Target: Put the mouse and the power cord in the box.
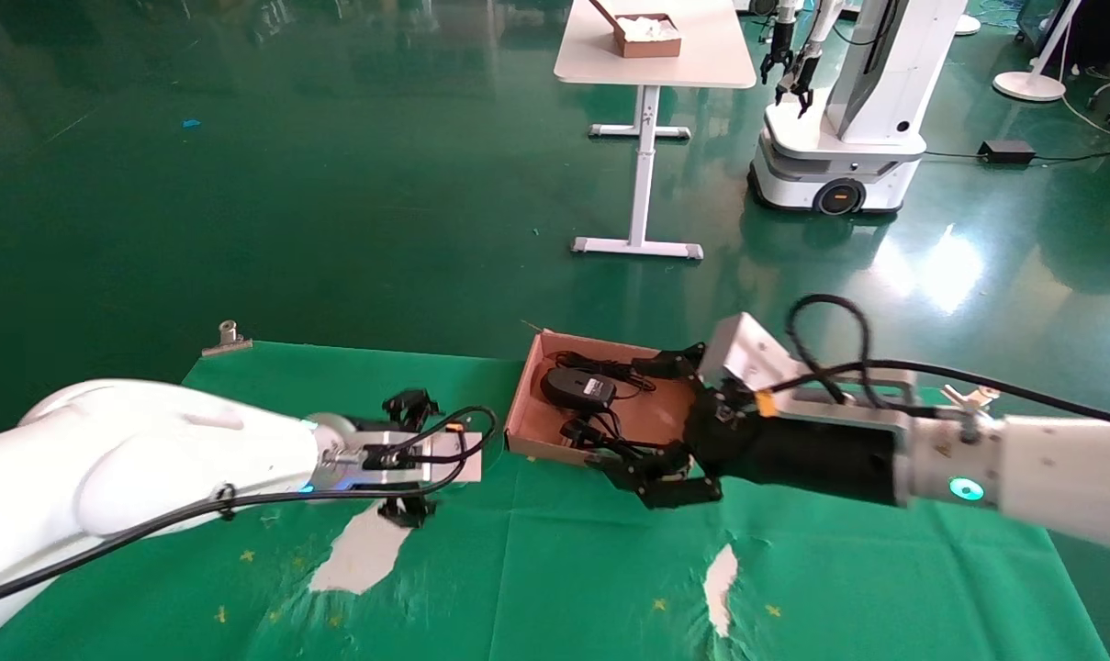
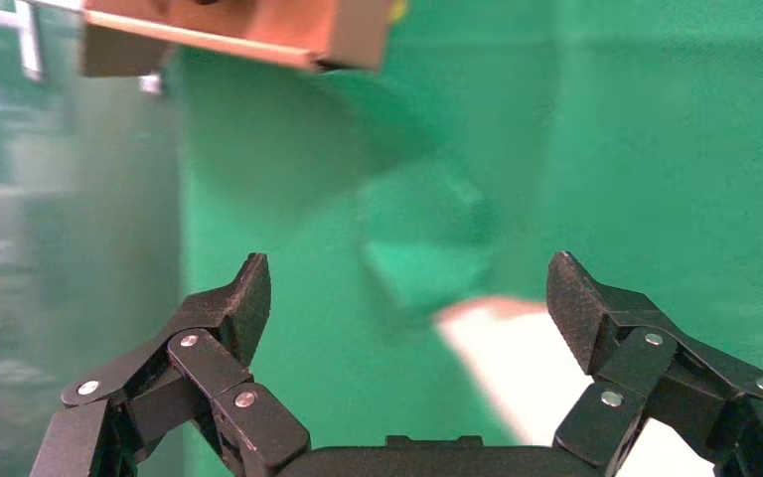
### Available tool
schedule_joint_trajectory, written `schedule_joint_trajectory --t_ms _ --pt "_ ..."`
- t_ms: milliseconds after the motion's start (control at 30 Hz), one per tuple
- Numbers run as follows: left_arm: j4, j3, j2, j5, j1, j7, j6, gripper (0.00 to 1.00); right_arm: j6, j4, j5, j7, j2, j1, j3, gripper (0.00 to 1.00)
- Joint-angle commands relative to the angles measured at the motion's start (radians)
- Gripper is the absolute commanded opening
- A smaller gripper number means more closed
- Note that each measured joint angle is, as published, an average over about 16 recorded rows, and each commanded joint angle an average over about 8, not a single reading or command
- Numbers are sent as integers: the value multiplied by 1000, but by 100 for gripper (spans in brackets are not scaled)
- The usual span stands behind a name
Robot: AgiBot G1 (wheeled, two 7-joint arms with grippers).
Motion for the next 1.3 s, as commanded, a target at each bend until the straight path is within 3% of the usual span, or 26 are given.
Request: schedule_joint_trajectory --t_ms 33,800,1300 --pt "-15 -44 -20 -44 23 11 29 100 -24 25 40 7 25 -20 14 100" --pt "-183 -550 -247 -559 285 144 372 100 -302 314 495 92 310 -243 172 100" --pt "-293 -881 -395 -896 456 230 596 100 -322 334 528 97 331 -259 182 100"
